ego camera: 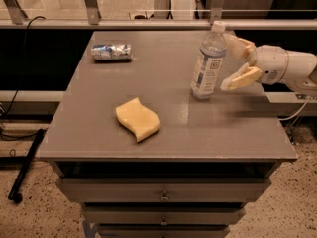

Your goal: Place blue plastic bottle upright

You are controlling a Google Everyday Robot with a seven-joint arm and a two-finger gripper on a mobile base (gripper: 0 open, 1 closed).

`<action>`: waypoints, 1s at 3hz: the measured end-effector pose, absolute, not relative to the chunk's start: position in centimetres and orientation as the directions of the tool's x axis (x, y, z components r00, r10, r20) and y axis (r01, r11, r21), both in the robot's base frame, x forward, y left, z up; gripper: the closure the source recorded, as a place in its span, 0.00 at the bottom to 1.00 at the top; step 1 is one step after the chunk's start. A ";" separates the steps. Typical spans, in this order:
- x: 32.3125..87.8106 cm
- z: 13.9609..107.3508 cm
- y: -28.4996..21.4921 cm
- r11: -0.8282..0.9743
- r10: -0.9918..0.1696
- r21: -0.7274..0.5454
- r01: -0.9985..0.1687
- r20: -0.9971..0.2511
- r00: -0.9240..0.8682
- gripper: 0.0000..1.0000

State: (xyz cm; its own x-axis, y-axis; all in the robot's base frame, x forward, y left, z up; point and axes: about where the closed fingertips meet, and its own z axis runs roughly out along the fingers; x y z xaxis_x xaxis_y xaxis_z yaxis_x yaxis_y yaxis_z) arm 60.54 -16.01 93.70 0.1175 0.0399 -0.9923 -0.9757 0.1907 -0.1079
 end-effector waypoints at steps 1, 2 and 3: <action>60.1 94.0 -17.6 0.201 -0.006 -0.119 -0.972 -0.993 0.120 0.00; 60.0 94.3 -18.4 0.200 -0.045 -0.131 -0.971 -0.991 0.124 0.00; 59.7 95.3 -20.3 0.218 -0.115 -0.143 -0.965 -0.986 0.120 0.00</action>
Offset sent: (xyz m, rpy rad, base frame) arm -0.0073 -0.0412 0.0085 -0.1306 -0.0113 -0.0354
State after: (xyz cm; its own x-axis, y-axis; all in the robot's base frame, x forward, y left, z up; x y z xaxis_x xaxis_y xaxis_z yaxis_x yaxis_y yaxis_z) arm 59.71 -20.31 95.29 0.1201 -0.1155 -0.9860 -0.9655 0.2177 -0.1431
